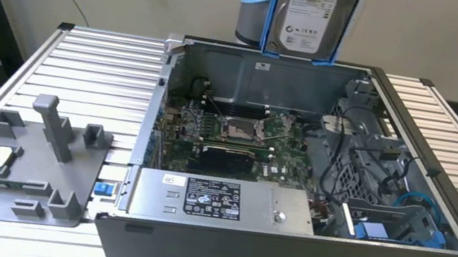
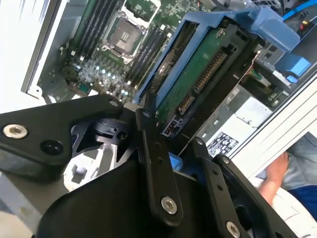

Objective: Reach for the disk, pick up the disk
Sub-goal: 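Pick up the disk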

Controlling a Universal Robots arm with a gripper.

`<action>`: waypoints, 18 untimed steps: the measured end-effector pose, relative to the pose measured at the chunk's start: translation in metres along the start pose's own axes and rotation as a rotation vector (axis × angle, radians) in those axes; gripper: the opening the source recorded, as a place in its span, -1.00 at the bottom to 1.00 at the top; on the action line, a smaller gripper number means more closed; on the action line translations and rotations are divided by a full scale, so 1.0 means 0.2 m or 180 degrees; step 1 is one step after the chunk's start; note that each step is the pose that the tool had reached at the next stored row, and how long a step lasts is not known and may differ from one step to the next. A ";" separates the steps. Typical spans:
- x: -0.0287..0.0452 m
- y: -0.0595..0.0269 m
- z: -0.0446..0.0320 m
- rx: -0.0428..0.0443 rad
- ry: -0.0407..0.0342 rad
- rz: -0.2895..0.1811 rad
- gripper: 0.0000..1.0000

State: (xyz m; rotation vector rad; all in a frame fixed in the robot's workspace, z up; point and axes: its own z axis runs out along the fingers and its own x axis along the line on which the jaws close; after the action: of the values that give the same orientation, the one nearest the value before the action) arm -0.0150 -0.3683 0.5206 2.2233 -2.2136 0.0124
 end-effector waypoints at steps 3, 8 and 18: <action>0.000 -0.053 0.000 -0.0001 0.0000 0.0000 -1.00; 0.000 -0.143 0.001 -0.0003 0.0000 0.0000 -1.00; 0.001 -0.323 0.001 -0.0006 0.0000 0.0000 -1.00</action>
State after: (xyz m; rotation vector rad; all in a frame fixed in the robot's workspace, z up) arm 0.0496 -0.3683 0.5206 2.2225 -2.2125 0.0103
